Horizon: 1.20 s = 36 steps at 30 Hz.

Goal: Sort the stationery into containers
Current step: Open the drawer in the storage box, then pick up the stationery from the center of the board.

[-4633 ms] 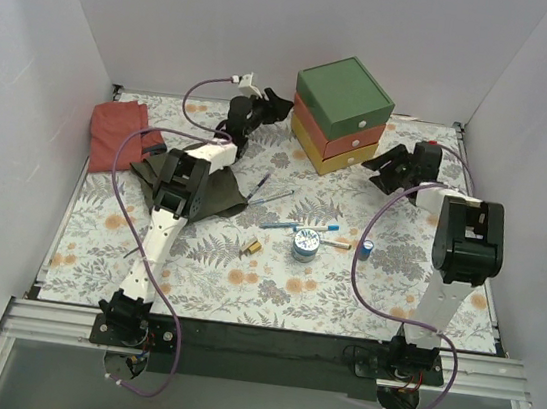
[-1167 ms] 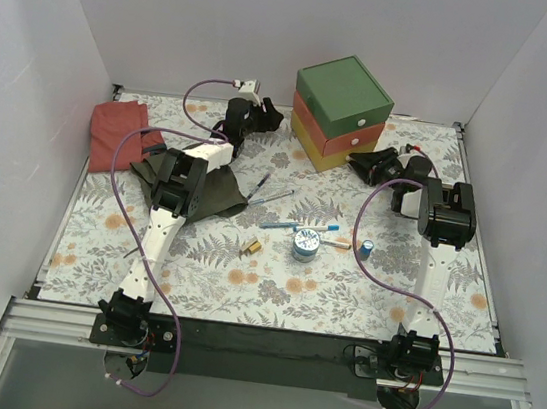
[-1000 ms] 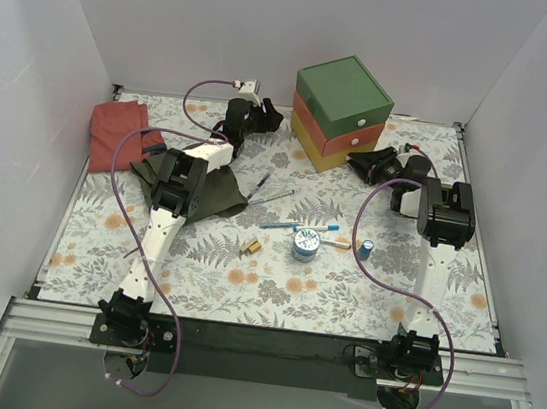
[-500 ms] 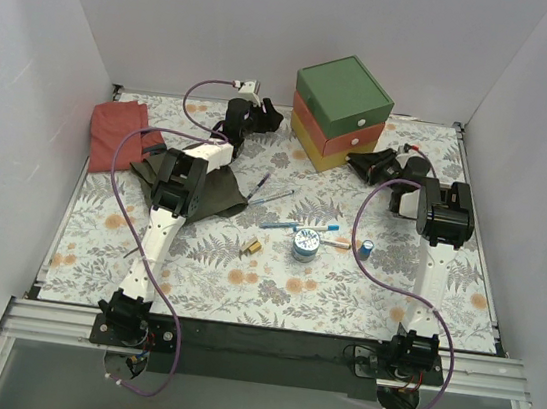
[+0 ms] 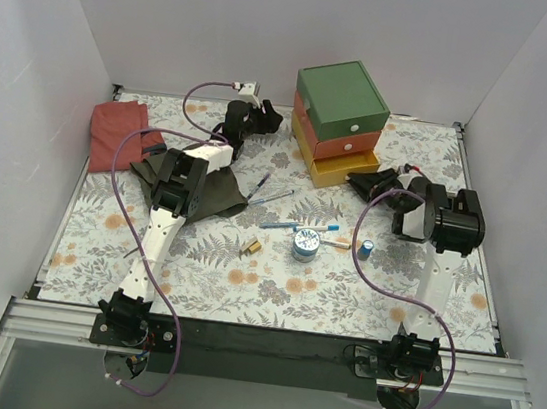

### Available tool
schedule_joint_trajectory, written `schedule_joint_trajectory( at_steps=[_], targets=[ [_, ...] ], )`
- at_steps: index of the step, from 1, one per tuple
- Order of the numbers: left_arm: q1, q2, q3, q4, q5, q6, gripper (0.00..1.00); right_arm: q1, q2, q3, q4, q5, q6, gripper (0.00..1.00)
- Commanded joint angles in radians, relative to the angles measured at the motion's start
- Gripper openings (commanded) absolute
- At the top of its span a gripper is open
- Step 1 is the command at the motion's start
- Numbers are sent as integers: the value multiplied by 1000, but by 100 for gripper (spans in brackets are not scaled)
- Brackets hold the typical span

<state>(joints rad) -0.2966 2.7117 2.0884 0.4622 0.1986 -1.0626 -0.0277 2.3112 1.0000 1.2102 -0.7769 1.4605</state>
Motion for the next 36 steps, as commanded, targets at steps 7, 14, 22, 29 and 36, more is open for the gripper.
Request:
schedule_joint_trajectory(
  at_steps=[7,14,22,29,36],
  targets=[
    [-10,-62,-74,58,-17,24,54,-44,-133,-190,253,-99,75,14],
    [-15,-75,-94,73,-31,41,54,-49,-122,-274,472,-104,194,19],
    [-15,-125,-168,93,-48,69,54,-67,-136,-252,477,-151,83,57],
    [-4,-174,-198,61,-39,76,54,-87,-215,-247,463,-229,60,98],
    [20,-300,-286,1,12,93,55,-132,-421,-320,244,-352,-81,98]
  ],
)
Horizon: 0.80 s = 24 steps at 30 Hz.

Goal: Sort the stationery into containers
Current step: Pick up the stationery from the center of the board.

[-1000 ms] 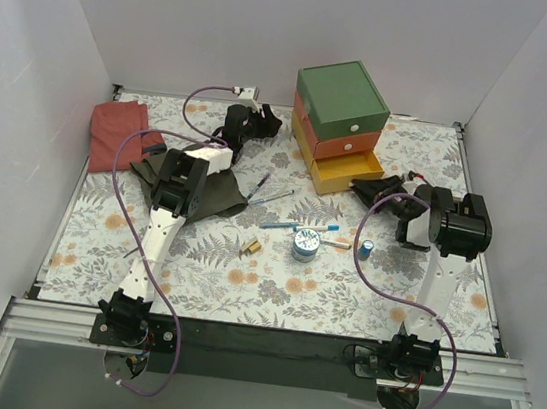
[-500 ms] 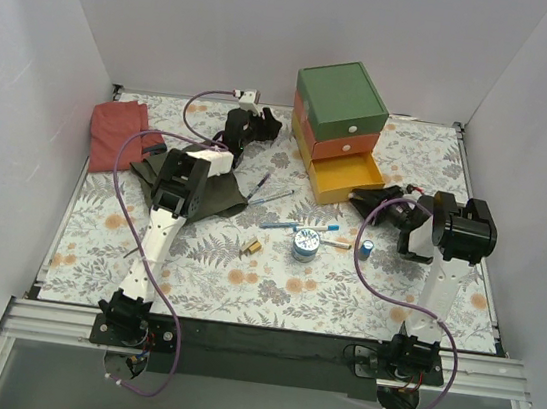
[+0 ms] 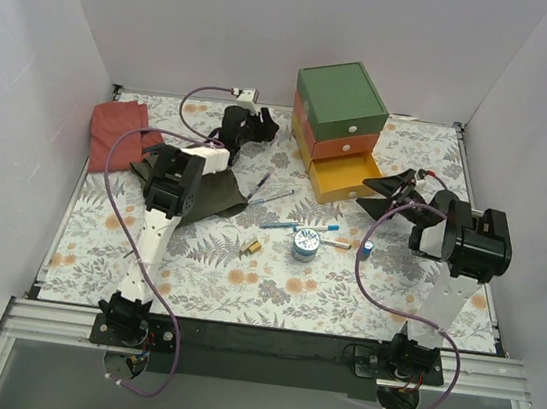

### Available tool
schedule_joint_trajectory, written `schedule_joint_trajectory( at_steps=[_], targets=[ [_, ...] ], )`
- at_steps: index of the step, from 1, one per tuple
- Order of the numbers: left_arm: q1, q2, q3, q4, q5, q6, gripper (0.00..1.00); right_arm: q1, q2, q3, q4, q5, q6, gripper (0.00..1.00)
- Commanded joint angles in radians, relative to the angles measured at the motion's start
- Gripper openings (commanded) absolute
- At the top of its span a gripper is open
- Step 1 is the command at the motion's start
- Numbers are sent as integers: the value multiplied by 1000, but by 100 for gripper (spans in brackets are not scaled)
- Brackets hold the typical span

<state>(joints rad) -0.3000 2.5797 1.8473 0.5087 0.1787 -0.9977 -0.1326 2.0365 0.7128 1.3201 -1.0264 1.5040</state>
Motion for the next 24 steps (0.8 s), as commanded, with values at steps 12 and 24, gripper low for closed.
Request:
schedule_joint_trajectory(
  at_steps=[12,24],
  targets=[
    [35,-420,-275,-91,-44,165,52,24,-525,330,-1168,205,-1420,98],
    [35,-804,-561,-291,-7,309,59,70,-682,463,-1793,472,-2070,96]
  ],
)
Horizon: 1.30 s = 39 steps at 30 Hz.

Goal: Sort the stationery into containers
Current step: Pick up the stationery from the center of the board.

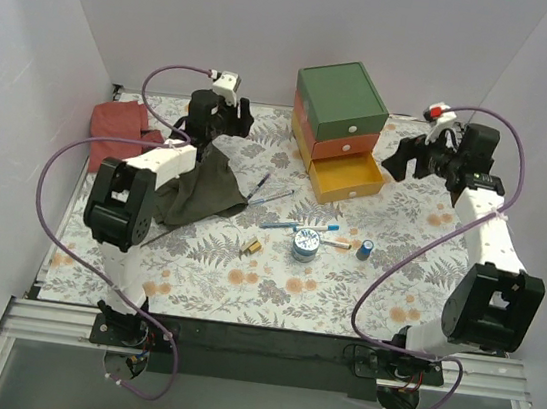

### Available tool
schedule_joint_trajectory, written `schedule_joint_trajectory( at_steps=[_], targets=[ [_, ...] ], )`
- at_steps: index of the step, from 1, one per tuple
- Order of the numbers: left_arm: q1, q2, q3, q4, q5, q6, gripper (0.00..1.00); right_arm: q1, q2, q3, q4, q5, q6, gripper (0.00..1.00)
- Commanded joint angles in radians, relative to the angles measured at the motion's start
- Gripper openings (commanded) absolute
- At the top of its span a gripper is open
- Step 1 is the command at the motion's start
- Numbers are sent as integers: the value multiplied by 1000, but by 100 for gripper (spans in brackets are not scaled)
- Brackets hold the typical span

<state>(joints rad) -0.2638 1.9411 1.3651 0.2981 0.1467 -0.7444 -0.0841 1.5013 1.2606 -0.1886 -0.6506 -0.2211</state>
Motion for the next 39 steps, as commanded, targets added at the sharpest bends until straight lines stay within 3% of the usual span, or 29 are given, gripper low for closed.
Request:
schedule_joint_trajectory(
  at_steps=[1,4,6,7,12,16,20,31,34,39],
  targets=[
    [-2,-183,-98,-89,30,65,60,23,-191,-130,-282,97,-425,95],
    [-2,-247,-136,-164,74,111,61,43,-335,-223,-333,63,-541,89],
    [-2,-260,-141,-276,129,128,55,70,-409,-242,-380,34,-578,86],
    [-2,-275,-158,-316,140,129,55,131,-427,-242,-396,35,-593,86],
    [-11,-385,-300,-323,125,108,56,328,-503,-270,-437,60,-652,96],
    [-25,-471,-380,-303,16,103,64,479,-422,-210,-425,63,-554,98],
    [-63,-531,-435,-313,-119,155,66,535,-293,-135,-423,95,-529,98],
    [-127,-659,-506,-450,-105,221,69,664,-115,-38,-411,65,-547,98],
    [-132,-651,-444,-459,-168,162,74,698,-96,-53,-419,103,-598,98],
    [-121,-594,-311,-514,-75,-28,76,711,-59,-1,-502,124,-635,98]
  ],
)
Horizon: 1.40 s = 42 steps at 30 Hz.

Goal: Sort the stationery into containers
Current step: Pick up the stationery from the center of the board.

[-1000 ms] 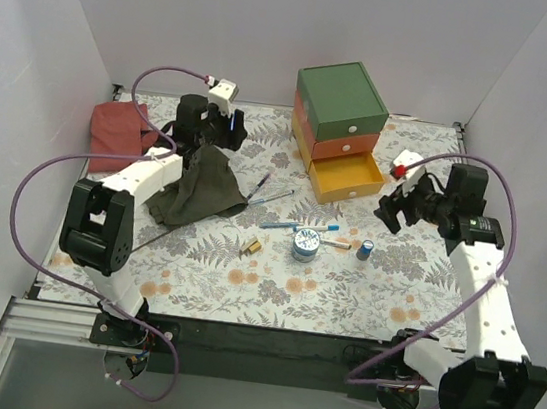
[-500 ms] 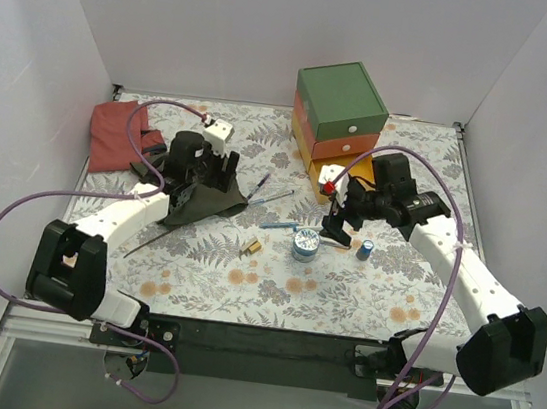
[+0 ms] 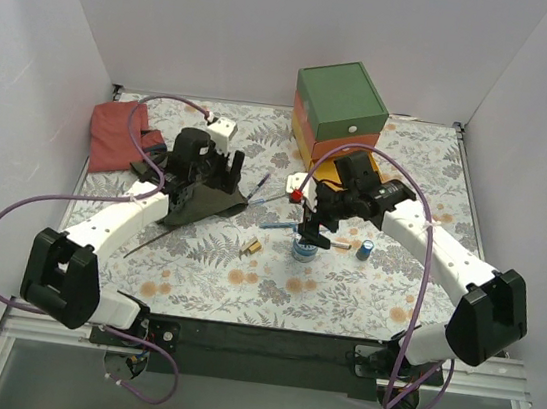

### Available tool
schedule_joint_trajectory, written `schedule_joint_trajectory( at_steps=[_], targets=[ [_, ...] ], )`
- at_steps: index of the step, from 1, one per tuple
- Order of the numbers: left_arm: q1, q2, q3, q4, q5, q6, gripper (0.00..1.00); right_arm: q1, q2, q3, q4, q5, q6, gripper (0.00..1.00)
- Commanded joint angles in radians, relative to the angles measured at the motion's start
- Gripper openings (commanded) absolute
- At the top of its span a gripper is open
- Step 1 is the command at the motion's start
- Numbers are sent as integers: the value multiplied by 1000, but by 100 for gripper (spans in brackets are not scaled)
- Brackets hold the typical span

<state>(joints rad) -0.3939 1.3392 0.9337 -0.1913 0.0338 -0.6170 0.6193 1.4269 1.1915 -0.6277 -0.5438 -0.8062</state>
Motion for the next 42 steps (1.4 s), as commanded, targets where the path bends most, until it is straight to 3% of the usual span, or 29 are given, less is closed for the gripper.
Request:
schedule_joint_trajectory(
  at_steps=[1,6,29,42],
  targets=[
    [12,15,134,-31,67,-196,77,8,23,74,-85,19,-60,97],
    [20,60,165,-69,55,-338,79,17,53,72,-121,30,-113,96],
    [20,101,142,-36,-21,-280,80,45,153,-3,-32,134,-162,98],
    [20,115,139,-30,-23,-271,80,45,201,-20,-37,111,-160,98]
  ],
)
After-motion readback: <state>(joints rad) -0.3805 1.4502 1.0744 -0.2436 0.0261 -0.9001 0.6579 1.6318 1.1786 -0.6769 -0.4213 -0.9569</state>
